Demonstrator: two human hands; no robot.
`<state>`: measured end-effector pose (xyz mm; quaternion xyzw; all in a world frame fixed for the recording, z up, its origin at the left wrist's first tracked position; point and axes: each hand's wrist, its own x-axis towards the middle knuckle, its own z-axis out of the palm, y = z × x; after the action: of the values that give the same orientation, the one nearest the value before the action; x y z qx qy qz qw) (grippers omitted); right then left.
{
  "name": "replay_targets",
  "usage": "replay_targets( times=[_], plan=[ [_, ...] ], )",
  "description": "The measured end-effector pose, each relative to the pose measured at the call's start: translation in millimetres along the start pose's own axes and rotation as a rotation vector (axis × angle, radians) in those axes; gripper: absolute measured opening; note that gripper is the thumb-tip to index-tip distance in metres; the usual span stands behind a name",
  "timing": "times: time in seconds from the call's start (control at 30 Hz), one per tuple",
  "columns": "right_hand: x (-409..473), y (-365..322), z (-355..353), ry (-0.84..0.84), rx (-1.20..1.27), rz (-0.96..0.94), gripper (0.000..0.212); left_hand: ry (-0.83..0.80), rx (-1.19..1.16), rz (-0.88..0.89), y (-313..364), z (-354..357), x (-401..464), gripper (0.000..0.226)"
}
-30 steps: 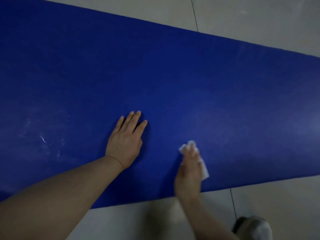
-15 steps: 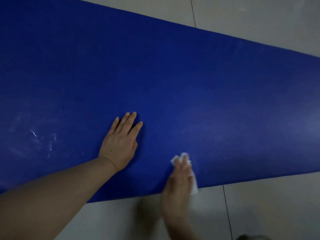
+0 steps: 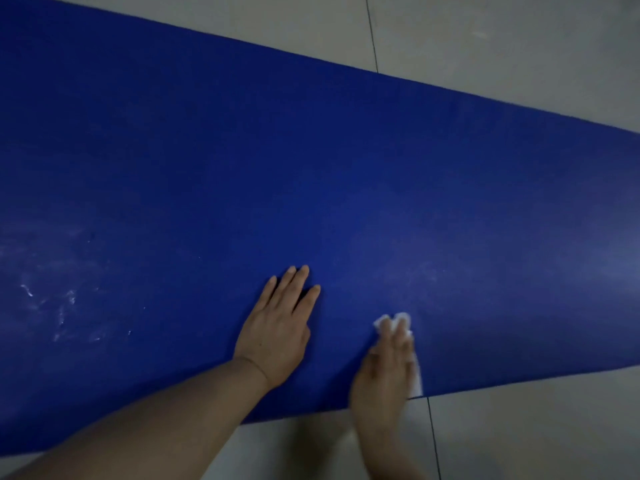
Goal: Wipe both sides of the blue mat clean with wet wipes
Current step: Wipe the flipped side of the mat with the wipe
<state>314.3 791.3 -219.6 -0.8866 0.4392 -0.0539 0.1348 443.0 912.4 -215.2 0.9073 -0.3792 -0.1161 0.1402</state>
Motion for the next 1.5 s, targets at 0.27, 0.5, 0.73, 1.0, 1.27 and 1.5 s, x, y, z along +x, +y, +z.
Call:
replay_targets(
  times=[0.27,0.5,0.73,1.0,1.27,1.5],
  plan=[
    [16.3,-5.6,-8.7,-0.116,0.066,-0.052,0.06,0.022,-0.012,-0.002,0.3,3.6,2.5,0.056],
    [92.3,16.4,-19.6,-0.115,0.08,0.165,0.053,0.046,0.001,0.023,-2.6,7.3,1.6,0.057],
    [96.9,43.5,-38.2,-0.384,-0.087,-0.034,0.06,0.047,0.003,0.039,-4.1,9.1,4.4,0.058],
    [85.4,40.1,-22.9,-0.284,-0.101,-0.03,0.063,-0.039,0.048,0.026,-4.7,8.0,6.5,0.063],
    [92.3,34.4,-30.2,-0.396,-0.119,-0.052,0.064,-0.06,0.169,-0.054,10.1,-9.2,14.4,0.057],
    [92.9,35.9,-30.3,-0.354,-0.085,-0.066,0.065,0.098,0.174,-0.215,28.4,-30.9,61.5,0.041]
  ],
)
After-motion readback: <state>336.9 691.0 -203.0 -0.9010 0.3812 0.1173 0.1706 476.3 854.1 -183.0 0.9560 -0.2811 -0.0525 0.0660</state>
